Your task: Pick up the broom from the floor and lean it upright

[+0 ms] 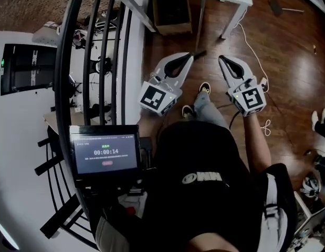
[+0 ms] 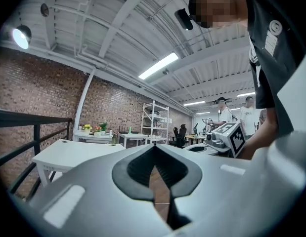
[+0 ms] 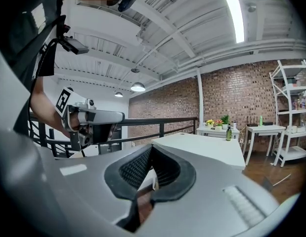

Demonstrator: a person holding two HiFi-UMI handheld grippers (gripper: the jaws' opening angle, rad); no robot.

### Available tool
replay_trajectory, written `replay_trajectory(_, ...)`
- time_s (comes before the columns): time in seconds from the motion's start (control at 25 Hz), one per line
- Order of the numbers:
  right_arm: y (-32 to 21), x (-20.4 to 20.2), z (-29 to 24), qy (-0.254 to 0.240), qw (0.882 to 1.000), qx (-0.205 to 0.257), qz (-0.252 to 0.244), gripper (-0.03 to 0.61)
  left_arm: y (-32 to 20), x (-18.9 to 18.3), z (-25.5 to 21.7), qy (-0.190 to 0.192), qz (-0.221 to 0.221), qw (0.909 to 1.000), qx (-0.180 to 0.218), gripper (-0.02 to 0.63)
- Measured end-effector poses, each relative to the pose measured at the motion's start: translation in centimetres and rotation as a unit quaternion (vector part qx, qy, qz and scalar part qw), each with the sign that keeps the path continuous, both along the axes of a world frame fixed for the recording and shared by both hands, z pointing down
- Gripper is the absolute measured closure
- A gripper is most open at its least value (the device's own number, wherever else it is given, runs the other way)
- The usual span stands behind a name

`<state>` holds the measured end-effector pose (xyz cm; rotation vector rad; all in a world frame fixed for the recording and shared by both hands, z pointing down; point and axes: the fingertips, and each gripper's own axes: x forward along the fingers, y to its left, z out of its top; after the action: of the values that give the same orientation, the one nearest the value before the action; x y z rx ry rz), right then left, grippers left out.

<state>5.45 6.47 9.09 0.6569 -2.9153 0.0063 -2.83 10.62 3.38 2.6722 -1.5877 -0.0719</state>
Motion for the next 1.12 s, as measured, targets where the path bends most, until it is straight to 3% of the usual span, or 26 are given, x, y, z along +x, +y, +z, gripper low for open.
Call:
replay_trajectory(0.56, 2.2, -1.8, -0.4, -0.007, 1.0, 0.001, -0.008, 0.575, 0.5, 0.9, 1.0, 0.01, 0.012, 0.9997, -0.021, 0.6)
replay_trajectory(1.12, 2.2, -0.8, 0.0, -0.012, 0.999, -0.032, 0.0, 0.575, -0.1, 4.3, 0.6, -0.015, 0.043, 0.9988, -0.02, 0.6)
